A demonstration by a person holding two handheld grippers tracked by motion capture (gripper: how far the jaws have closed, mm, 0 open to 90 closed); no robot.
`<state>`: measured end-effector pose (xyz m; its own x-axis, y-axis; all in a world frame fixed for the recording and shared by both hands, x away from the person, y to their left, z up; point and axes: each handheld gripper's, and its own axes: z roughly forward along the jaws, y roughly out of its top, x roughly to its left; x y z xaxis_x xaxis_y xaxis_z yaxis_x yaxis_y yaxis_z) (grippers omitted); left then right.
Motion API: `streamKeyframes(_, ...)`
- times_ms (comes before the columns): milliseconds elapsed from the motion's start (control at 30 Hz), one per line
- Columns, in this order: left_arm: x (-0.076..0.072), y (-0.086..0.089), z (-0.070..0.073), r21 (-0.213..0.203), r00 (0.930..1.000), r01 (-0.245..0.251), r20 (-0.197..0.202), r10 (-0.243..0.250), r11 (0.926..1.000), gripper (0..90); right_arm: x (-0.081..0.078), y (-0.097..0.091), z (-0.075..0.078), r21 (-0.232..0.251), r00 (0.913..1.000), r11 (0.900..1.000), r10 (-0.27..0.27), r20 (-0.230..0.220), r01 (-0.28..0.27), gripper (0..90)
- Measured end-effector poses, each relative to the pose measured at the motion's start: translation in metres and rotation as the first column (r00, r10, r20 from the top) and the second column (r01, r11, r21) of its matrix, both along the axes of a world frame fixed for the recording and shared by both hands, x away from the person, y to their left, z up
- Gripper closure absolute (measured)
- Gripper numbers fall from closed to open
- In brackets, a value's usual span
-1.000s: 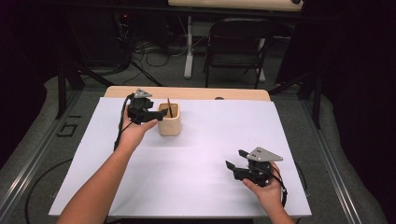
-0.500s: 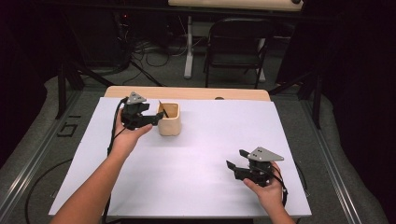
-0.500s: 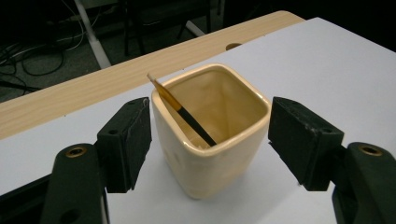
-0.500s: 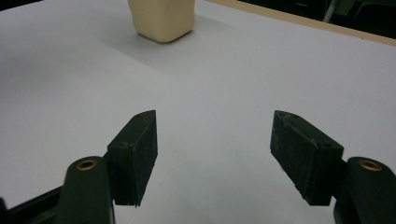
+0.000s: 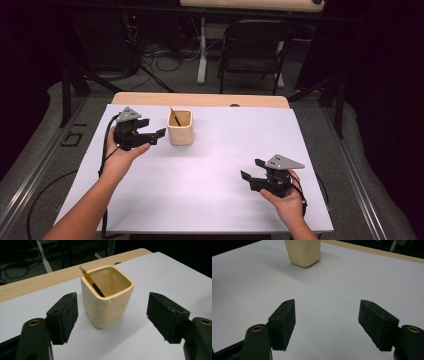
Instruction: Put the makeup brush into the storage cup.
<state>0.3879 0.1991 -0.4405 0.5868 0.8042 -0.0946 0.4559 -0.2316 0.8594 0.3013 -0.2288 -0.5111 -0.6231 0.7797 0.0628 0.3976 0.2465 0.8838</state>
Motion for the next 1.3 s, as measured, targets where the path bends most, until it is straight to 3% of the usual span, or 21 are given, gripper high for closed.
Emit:
streamKeyframes(233, -0.015, 0.011, -0.009, -0.006, 0.9997, 0.026, 0.003, -0.026, 0.9996, 22.0, -0.001, 0.004, -0.002, -0.031, 0.9994, 0.9994, -0.015, -0.033, 0.014, 25.4)
streamKeyframes(433, -0.028, 0.021, -0.021, -0.006, 0.9991, 0.042, -0.003, -0.042, 0.9991, 21.9, -0.004, -0.002, -0.001, -0.020, 0.9985, 0.9989, -0.044, -0.032, 0.044, 23.1)
streamKeyframes(733, -0.052, 0.039, -0.029, 0.002, 0.9996, 0.022, 0.014, -0.022, 0.9997, 22.0, -0.013, -0.014, 0.000, -0.025, 0.9959, 0.9960, -0.086, -0.025, 0.086, 20.0)
streamKeyframes(1100, -0.074, 0.050, -0.049, 0.017, 1.0000, 0.002, 0.004, -0.002, 0.9999, 22.0, -0.026, -0.026, -0.005, -0.047, 0.9933, 0.9929, -0.111, -0.032, 0.110, 19.9)
streamKeyframes(1300, -0.083, 0.054, -0.059, 0.001, 0.9999, -0.002, -0.013, 0.002, 1.0000, 22.0, -0.032, -0.034, -0.009, -0.067, 0.9910, 0.9900, -0.127, -0.042, 0.124, 19.9)
